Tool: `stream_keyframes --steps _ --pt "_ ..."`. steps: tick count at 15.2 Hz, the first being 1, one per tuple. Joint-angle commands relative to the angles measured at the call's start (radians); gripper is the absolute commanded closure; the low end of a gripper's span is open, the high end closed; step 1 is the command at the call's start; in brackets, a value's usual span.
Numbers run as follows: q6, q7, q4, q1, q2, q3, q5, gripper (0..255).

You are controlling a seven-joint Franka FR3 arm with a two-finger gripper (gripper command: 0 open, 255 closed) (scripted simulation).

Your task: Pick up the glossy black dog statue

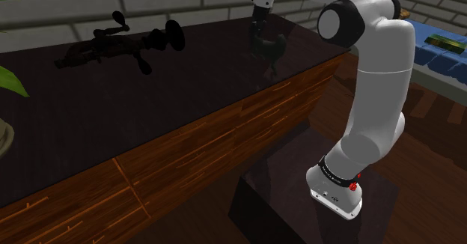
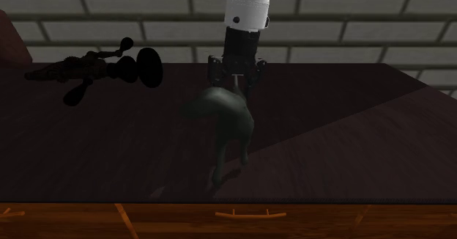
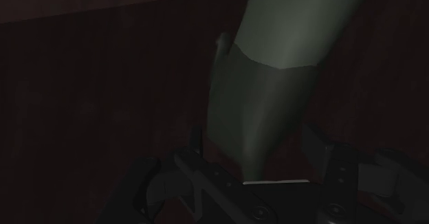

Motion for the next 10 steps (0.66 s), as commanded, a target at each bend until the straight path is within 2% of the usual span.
stream_keyframes --steps 1,8,10 --pt "-0.029 0.004 0.033 -0.004 0.003 0.000 0.000 255" --pt "-0.132 0.016 0.153 -0.019 0.019 0.000 0.003 255" --pt "-0.134 0.016 0.156 -0.019 0.020 0.000 0.004 255"
